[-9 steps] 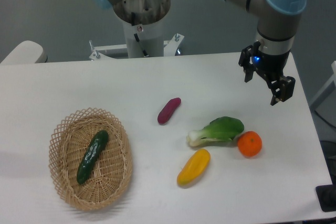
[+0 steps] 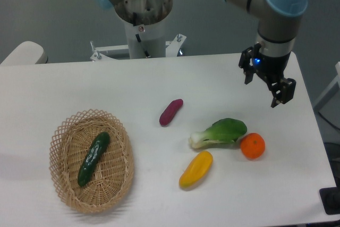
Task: Pick up the cucumber from the basket
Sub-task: 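Move the open gripper over the green cucumber in the wicker basket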
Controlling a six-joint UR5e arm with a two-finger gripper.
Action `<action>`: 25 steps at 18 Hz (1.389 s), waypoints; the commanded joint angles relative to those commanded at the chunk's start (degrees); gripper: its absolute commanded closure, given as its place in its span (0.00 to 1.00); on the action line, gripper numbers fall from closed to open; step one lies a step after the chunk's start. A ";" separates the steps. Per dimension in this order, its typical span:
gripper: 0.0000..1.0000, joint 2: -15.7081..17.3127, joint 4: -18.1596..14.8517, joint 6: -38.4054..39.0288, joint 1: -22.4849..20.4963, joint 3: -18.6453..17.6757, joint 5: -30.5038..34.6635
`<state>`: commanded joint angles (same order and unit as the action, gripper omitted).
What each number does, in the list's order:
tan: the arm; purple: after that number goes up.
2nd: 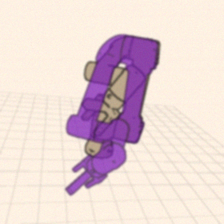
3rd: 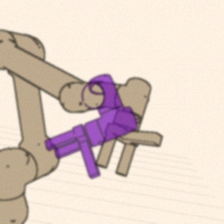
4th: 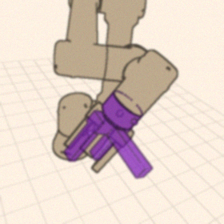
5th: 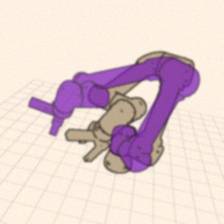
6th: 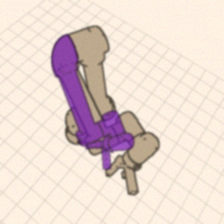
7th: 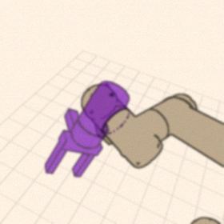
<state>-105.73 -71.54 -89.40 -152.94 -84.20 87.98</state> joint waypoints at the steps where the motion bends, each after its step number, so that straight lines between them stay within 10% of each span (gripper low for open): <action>1: 0.00 0.09 -0.17 2.36 0.44 -0.52 -0.09; 15: 0.00 -0.18 0.44 52.28 14.77 -4.74 -4.74; 25: 0.00 -1.49 9.13 60.57 25.48 -13.09 -5.36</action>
<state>-107.22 -62.41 -28.83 -127.45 -97.29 82.62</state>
